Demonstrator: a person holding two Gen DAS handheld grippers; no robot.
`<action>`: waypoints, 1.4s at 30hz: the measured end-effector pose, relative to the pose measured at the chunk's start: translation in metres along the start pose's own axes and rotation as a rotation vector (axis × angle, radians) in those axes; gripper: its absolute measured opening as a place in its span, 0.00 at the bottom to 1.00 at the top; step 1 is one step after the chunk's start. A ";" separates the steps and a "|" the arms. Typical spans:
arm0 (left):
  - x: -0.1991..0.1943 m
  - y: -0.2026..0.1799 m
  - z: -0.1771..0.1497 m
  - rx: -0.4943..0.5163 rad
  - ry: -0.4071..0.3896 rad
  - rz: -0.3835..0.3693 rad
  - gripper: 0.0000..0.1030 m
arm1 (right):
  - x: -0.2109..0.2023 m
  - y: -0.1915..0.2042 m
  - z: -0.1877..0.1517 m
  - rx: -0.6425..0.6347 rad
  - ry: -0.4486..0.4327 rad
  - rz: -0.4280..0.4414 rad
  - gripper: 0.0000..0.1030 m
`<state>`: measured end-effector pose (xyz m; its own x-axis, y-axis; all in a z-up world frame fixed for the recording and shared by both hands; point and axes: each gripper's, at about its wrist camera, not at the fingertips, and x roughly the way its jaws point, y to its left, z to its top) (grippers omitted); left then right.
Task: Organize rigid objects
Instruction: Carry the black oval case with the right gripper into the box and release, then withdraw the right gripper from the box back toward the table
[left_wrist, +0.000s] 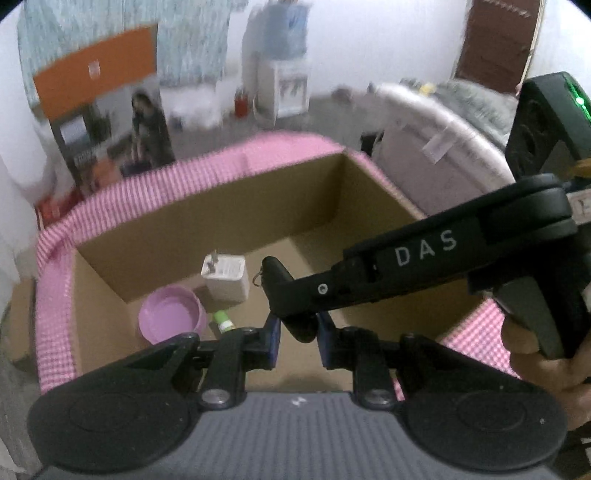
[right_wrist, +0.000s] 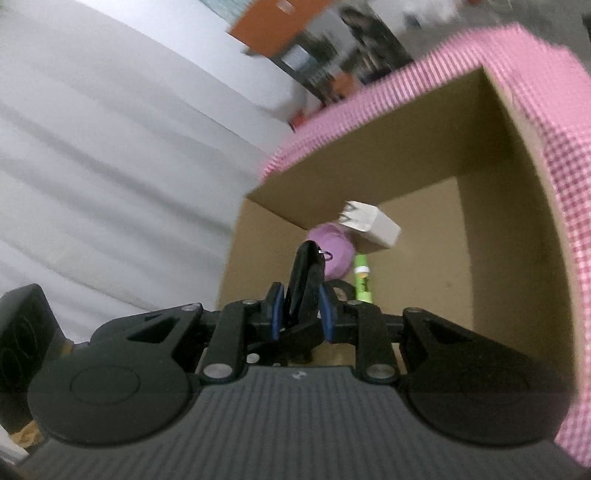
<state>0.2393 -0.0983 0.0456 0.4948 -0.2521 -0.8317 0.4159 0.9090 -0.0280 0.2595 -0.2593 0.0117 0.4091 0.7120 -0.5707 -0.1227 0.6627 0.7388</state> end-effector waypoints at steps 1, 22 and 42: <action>0.009 0.006 0.004 -0.011 0.030 -0.001 0.21 | 0.011 -0.008 0.008 0.028 0.028 -0.007 0.19; 0.038 0.028 0.008 -0.061 0.149 -0.006 0.53 | 0.069 -0.031 0.021 0.092 0.160 -0.112 0.43; -0.143 -0.007 -0.067 0.060 -0.313 0.049 0.87 | -0.151 0.075 -0.092 -0.399 -0.396 -0.137 0.99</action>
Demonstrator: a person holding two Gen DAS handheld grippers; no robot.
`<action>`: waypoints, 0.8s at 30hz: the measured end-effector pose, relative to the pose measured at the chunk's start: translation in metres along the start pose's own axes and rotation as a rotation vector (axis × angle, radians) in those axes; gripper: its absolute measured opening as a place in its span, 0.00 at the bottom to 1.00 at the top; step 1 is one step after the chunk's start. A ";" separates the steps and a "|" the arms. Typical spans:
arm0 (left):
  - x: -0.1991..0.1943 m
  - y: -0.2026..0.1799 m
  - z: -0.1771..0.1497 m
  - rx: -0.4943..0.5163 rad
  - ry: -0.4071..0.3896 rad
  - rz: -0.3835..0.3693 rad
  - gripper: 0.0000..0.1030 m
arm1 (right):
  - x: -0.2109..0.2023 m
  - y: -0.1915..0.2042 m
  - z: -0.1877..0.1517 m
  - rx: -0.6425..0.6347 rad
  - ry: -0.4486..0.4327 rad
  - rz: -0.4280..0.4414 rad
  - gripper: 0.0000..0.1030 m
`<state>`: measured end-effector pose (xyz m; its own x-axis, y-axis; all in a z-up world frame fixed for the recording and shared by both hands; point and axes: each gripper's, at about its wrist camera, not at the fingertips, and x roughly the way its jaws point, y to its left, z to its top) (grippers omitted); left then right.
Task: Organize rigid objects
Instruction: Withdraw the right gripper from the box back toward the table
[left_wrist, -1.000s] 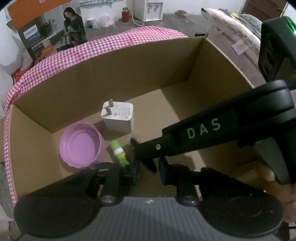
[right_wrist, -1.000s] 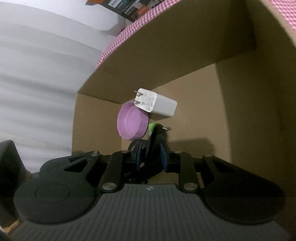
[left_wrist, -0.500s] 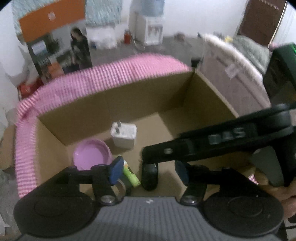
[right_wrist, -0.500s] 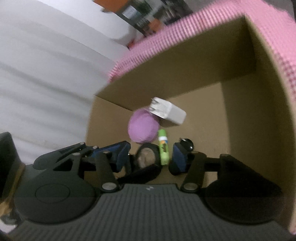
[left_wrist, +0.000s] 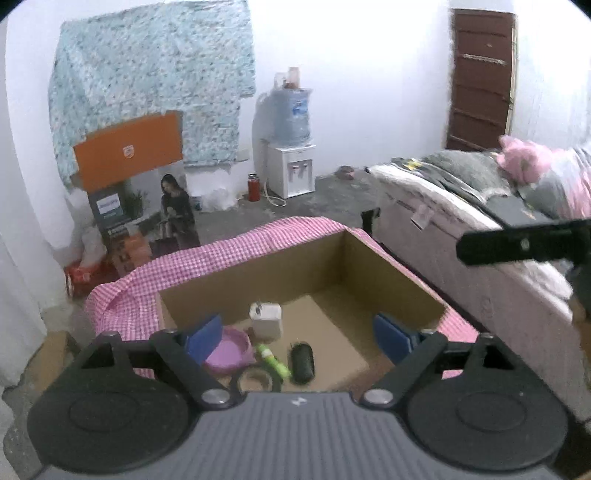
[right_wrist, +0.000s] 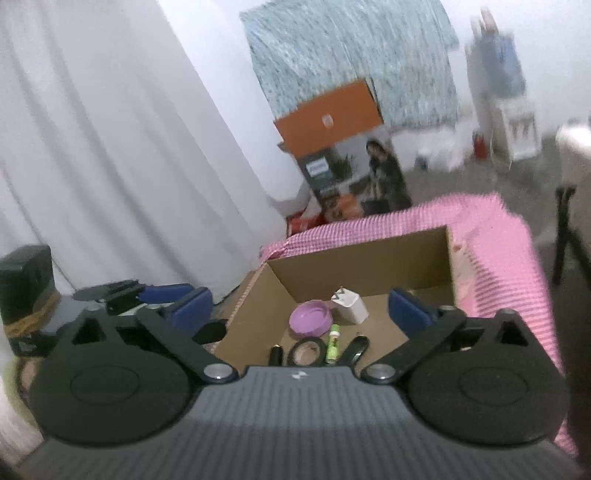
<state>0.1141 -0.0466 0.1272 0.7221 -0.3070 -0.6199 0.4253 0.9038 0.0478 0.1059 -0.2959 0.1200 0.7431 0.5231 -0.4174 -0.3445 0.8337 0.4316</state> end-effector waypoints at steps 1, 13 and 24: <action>-0.005 -0.005 -0.009 0.005 0.002 -0.010 0.88 | -0.009 0.007 -0.007 -0.041 -0.010 -0.022 0.99; -0.033 -0.013 -0.123 -0.140 0.018 -0.050 1.00 | -0.006 0.046 -0.099 -0.296 0.098 -0.378 0.99; -0.035 0.006 -0.152 -0.264 -0.007 -0.159 1.00 | 0.011 0.061 -0.123 -0.301 0.064 -0.276 0.99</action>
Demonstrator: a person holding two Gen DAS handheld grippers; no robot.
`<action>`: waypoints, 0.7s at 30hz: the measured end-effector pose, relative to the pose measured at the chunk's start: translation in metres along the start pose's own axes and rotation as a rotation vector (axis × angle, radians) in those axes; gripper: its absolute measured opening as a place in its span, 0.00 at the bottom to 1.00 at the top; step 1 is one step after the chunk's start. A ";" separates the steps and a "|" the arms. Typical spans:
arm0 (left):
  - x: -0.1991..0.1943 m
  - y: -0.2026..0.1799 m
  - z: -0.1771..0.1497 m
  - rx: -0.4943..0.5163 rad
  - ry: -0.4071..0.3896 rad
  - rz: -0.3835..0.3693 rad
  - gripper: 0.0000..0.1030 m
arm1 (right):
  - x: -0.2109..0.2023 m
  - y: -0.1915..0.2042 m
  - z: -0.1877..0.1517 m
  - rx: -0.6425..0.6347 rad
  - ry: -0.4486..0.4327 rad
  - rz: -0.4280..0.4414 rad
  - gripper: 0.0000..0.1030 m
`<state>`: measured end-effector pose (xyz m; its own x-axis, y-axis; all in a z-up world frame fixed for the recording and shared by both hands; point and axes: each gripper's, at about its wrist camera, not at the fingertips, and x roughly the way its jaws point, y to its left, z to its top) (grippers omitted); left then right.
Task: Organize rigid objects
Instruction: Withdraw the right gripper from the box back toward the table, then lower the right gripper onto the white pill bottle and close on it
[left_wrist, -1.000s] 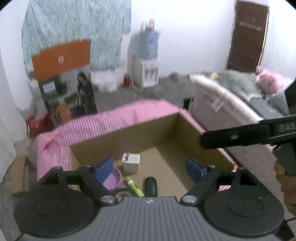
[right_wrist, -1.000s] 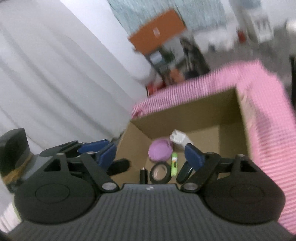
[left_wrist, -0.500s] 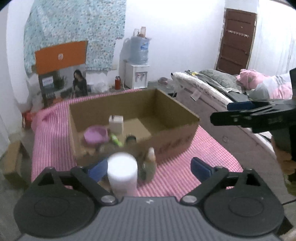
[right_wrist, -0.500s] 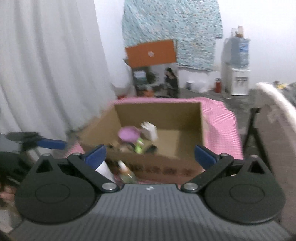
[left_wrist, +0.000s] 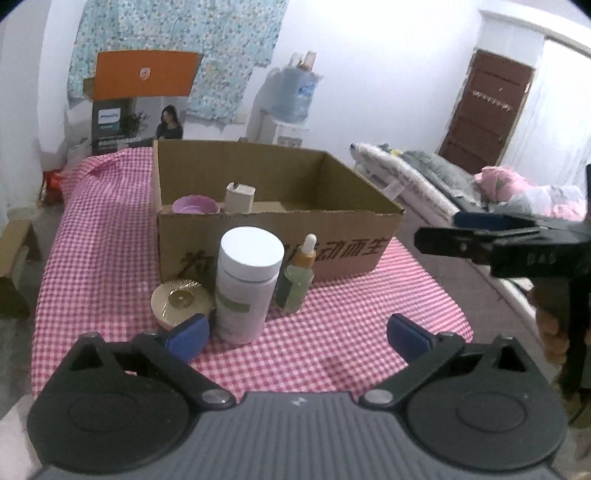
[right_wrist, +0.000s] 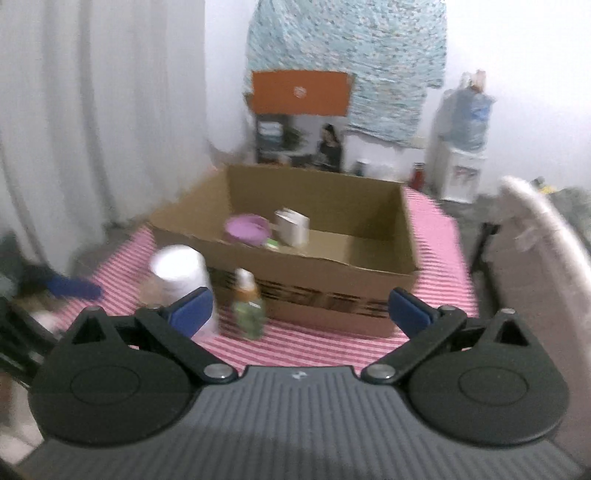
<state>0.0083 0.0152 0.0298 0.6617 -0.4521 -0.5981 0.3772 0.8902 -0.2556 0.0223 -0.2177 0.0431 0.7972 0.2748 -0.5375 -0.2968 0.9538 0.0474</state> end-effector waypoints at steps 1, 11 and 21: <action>-0.001 0.003 -0.001 0.001 -0.011 -0.021 1.00 | -0.001 0.000 0.000 0.028 -0.011 0.027 0.99; 0.024 0.006 -0.007 0.195 -0.090 0.177 1.00 | 0.048 0.027 -0.009 0.272 -0.010 0.268 0.99; 0.054 0.011 -0.002 0.256 -0.116 0.172 0.82 | 0.098 0.056 0.004 0.259 0.040 0.258 0.89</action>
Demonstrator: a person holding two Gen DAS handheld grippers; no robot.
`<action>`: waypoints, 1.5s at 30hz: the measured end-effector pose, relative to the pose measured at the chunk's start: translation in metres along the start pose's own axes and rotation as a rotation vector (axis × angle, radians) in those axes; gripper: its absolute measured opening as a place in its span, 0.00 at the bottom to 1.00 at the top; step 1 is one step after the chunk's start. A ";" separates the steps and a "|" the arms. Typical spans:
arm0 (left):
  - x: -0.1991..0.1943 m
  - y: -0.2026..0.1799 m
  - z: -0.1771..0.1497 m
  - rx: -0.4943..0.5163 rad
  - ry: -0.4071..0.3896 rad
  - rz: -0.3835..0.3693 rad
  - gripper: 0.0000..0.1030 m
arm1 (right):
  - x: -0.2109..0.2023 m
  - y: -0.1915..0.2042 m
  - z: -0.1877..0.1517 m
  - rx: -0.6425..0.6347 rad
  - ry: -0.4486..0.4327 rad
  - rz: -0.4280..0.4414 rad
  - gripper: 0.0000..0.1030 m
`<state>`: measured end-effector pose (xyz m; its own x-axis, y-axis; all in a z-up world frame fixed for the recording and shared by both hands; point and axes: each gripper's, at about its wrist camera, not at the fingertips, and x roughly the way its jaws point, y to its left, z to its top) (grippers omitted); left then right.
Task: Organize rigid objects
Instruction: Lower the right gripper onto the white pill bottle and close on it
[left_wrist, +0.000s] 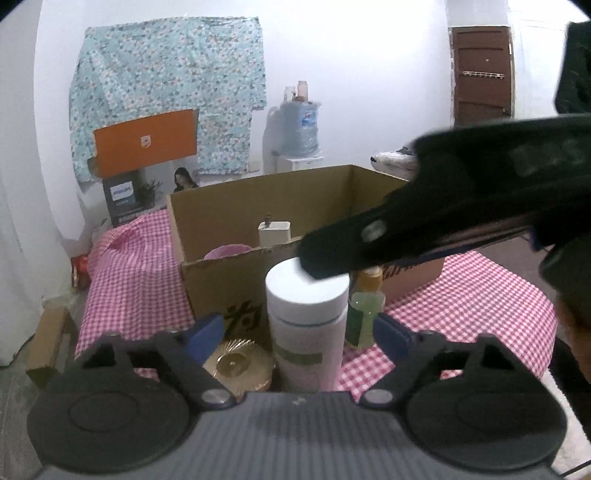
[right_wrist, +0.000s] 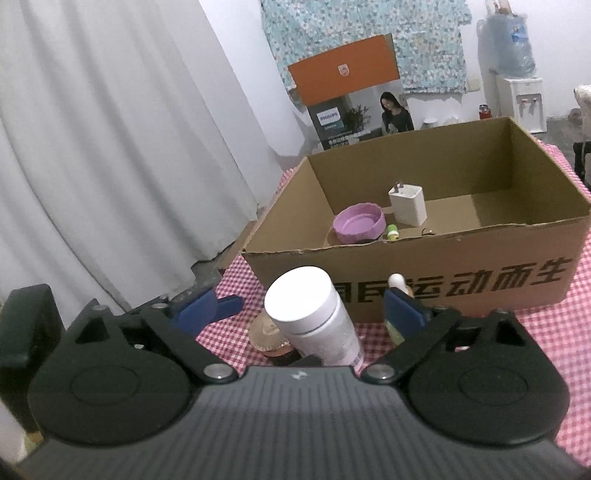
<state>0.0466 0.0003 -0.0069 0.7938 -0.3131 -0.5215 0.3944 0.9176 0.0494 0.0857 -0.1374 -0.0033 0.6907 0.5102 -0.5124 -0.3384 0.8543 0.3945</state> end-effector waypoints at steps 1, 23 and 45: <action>0.002 -0.001 0.000 0.003 0.001 -0.005 0.78 | 0.004 0.000 0.000 -0.002 0.007 -0.002 0.87; 0.011 -0.002 0.002 -0.118 0.057 -0.083 0.50 | 0.016 -0.018 -0.009 0.069 0.089 0.018 0.55; -0.005 -0.037 -0.007 -0.132 0.062 -0.201 0.49 | -0.035 -0.037 -0.024 0.068 0.073 -0.048 0.56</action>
<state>0.0249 -0.0308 -0.0118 0.6743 -0.4806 -0.5606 0.4740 0.8639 -0.1704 0.0588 -0.1847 -0.0187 0.6558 0.4767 -0.5854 -0.2604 0.8707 0.4173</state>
